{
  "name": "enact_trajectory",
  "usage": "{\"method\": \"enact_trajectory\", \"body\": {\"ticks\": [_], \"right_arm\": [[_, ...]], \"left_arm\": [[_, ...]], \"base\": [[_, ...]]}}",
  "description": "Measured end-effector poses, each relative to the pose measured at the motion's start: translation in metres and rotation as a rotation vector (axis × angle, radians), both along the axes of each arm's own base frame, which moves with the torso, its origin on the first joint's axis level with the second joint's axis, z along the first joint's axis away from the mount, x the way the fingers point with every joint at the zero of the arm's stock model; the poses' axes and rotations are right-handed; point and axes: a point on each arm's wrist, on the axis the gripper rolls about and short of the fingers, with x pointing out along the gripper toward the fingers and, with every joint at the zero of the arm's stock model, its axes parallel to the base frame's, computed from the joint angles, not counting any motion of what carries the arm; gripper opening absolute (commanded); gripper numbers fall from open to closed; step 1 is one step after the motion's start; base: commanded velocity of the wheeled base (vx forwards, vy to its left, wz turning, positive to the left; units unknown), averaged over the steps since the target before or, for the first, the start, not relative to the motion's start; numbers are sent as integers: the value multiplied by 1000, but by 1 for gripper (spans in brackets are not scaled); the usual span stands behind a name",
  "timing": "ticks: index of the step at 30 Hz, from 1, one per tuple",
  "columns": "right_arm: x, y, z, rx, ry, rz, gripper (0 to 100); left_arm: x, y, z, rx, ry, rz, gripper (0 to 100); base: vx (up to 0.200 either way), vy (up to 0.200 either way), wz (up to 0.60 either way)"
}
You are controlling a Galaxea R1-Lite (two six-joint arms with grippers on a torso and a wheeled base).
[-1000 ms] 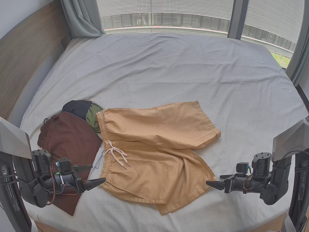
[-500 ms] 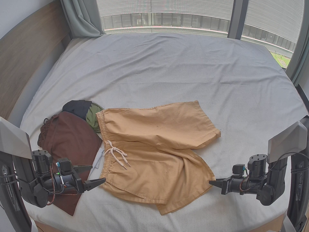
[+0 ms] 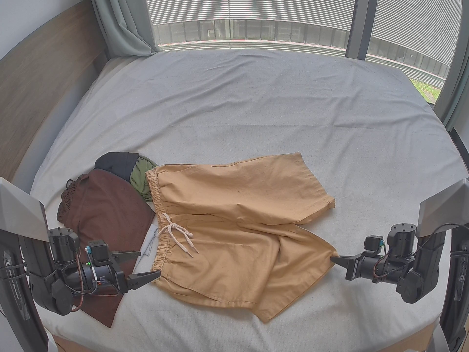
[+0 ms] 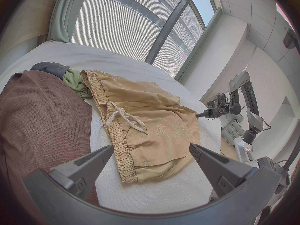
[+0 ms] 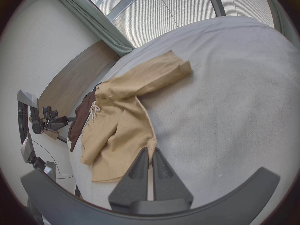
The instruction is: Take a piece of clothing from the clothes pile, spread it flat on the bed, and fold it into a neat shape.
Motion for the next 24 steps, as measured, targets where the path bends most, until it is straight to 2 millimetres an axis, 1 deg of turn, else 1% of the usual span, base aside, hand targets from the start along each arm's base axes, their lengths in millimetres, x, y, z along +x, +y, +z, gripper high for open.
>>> {"method": "enact_trajectory", "body": {"ticks": [3,9,24], "right_arm": [[6,-4,5,5,-32,-18,0],[22,-6,10,1,-98,-55,0],[60,1,17,-1,-228,-128,0]], "left_arm": [[0,0,0,0,3,-1,100],[0,0,-1,0,3,-1,100],[0,0,-1,0,5,-1,100]], "base": [[0,0,0],[0,0,0],[0,0,0]]}}
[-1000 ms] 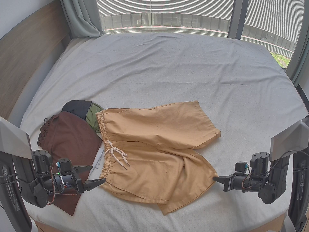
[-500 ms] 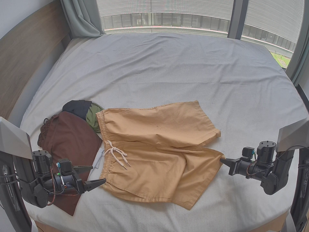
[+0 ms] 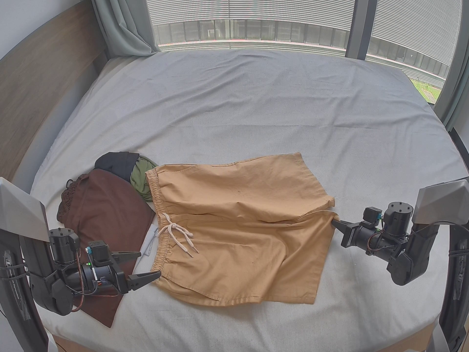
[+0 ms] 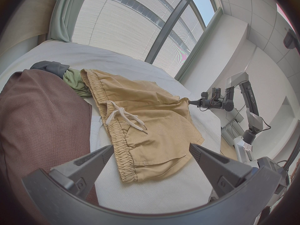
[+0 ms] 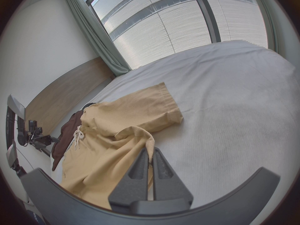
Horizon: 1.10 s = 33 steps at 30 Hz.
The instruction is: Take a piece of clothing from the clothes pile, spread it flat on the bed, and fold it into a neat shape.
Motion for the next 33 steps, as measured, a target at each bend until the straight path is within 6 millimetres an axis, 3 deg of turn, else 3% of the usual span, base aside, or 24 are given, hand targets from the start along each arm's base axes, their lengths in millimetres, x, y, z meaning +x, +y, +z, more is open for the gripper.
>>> {"method": "enact_trajectory", "body": {"ticks": [10,21,22,27,33], "right_arm": [[14,2,-2,2,-35,-14,0],[16,1,-4,2,-34,-16,0],[16,1,-4,2,-33,-17,100],[13,1,-4,-1,-29,-15,100],[-5,-2,-4,0,22,38,100]], "left_arm": [[1,0,0,0,-3,-2,100],[4,-1,1,-5,-11,-2,100],[5,-1,1,-5,-14,-2,100],[9,-1,0,-4,-23,-3,100],[12,0,-1,-7,-46,-39,100]], "base": [[0,0,0],[0,0,0],[0,0,0],[0,0,0],[0,0,0]]}}
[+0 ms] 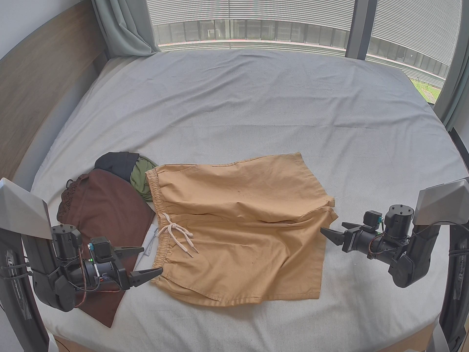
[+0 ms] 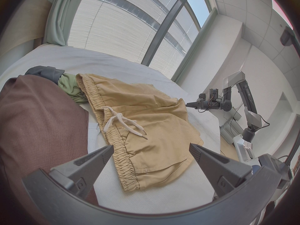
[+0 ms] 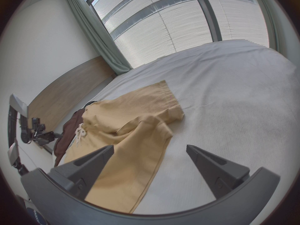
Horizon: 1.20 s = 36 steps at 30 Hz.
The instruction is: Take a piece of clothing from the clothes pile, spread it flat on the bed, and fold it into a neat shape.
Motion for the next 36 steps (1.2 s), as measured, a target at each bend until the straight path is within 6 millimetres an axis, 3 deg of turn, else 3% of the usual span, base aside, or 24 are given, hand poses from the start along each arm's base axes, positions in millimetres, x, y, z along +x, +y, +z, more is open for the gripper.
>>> {"method": "enact_trajectory", "body": {"ticks": [14,25,36], "right_arm": [[-43,-8,-5,-52,102,100,100],[-47,-7,-7,-71,107,117,100],[-47,-6,-6,-71,105,119,100]], "left_arm": [[2,0,-1,-1,-15,-25,100],[-6,-1,-4,-17,39,-25,100],[-9,2,-23,-36,140,-3,100]], "base": [[0,0,0],[0,0,0],[0,0,0]]}}
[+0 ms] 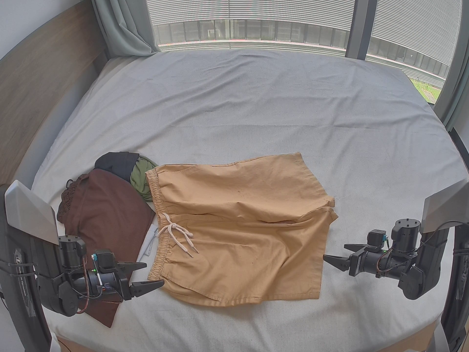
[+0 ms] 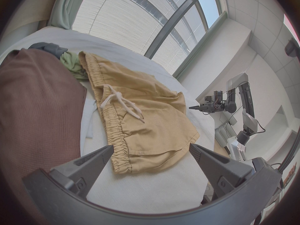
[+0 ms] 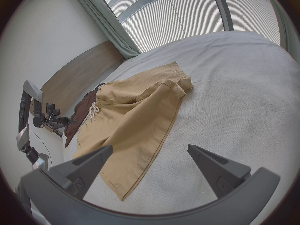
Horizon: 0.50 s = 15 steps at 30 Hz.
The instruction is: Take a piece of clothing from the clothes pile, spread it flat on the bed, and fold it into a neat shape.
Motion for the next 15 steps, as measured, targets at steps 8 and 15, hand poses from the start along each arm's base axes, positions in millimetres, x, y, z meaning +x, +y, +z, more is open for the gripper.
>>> {"method": "enact_trajectory", "body": {"ticks": [8,15], "right_arm": [[1,0,0,0,-2,-1,100],[2,0,0,0,-6,-1,100]], "left_arm": [[2,9,-18,-6,58,35,100],[3,13,-32,-29,126,61,100]], "base": [[0,0,0],[0,0,0]]}}
